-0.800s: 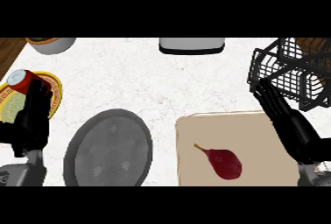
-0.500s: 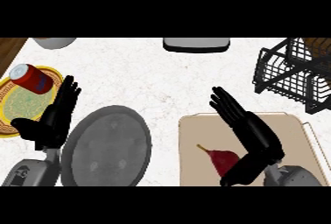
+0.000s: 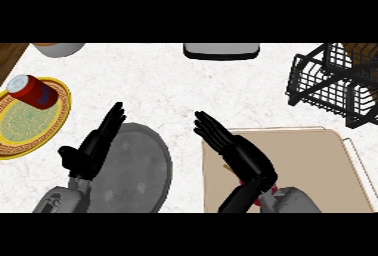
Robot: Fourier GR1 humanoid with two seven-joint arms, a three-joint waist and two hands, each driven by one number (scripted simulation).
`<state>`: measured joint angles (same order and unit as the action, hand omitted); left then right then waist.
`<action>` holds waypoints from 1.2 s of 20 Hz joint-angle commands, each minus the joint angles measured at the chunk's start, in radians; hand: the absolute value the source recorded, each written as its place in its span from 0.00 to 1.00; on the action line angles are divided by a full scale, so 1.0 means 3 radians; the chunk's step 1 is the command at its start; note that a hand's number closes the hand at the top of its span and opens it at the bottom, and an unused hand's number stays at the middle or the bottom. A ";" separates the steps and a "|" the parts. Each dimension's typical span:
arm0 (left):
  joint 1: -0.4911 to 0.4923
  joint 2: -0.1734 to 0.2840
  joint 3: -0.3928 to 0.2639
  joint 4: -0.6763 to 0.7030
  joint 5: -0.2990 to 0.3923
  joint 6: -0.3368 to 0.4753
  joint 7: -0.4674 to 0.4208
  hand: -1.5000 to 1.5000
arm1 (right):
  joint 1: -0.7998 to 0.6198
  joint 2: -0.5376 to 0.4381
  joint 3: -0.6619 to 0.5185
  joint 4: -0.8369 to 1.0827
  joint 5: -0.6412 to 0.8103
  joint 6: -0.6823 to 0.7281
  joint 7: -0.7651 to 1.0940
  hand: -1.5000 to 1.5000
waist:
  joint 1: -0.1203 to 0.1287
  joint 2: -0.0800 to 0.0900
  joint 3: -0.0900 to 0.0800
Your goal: Pick the pear from the tray and place it in the tiered basket
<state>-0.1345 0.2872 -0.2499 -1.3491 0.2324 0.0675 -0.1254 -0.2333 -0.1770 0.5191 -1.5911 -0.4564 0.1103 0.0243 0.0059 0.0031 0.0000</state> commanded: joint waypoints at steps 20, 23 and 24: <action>0.0146 -0.0094 -0.0030 -0.0223 -0.0126 -0.0035 0.0160 0.50 | -0.1057 -0.2374 -0.0409 -0.1234 0.0525 0.2163 0.1353 0.00 | -0.0020 -0.0021 -0.0001; -0.0050 -0.0143 0.0112 0.0078 -0.0138 -0.0126 0.0047 0.50 | -0.1117 -0.1949 -0.0238 -0.1241 0.0764 0.2112 0.1711 0.00 | -0.0015 -0.0012 -0.0002; -0.0012 -0.0145 0.0070 0.0015 -0.0197 -0.0126 0.0079 0.50 | -0.0832 -0.2172 -0.0459 -0.1449 0.0683 0.2192 0.1658 0.00 | -0.0037 -0.0017 -0.0001</action>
<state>-0.1246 0.2630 -0.2315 -1.3442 0.1961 0.0316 -0.1168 -0.5444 -0.8288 0.4254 -1.9543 -0.2510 0.7288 0.4551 -0.0014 -0.0024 -0.0009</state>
